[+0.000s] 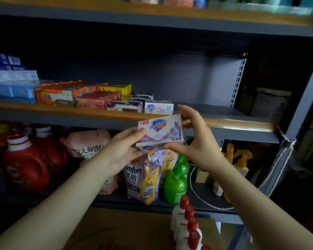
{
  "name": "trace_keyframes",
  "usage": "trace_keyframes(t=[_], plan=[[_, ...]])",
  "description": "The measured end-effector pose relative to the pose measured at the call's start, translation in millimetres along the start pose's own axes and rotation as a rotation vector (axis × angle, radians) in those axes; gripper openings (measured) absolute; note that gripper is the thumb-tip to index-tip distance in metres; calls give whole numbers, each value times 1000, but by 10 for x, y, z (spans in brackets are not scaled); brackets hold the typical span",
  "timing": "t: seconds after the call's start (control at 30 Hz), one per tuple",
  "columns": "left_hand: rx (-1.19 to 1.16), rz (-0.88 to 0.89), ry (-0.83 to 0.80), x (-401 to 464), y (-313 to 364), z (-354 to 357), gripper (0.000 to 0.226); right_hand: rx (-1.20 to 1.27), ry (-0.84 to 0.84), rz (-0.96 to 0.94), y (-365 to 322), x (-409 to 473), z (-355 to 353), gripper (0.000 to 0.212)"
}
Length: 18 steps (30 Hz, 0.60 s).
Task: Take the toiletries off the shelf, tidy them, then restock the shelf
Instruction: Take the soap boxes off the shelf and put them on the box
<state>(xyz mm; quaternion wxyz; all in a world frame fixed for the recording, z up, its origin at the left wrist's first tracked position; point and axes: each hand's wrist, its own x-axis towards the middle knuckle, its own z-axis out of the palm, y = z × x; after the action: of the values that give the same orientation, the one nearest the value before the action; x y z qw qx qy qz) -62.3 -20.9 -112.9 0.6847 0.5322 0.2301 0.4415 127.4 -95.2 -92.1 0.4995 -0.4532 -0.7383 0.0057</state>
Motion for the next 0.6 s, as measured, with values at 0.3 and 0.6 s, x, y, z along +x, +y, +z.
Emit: trace_keyframes(t=[0.3, 0.6], plan=[[-292, -142, -81, 18, -353, 49, 26, 434, -11, 125, 11, -59, -34, 71], [493, 602, -81, -11, -233, -40, 49, 207, -96, 128, 236, -284, -83, 45]])
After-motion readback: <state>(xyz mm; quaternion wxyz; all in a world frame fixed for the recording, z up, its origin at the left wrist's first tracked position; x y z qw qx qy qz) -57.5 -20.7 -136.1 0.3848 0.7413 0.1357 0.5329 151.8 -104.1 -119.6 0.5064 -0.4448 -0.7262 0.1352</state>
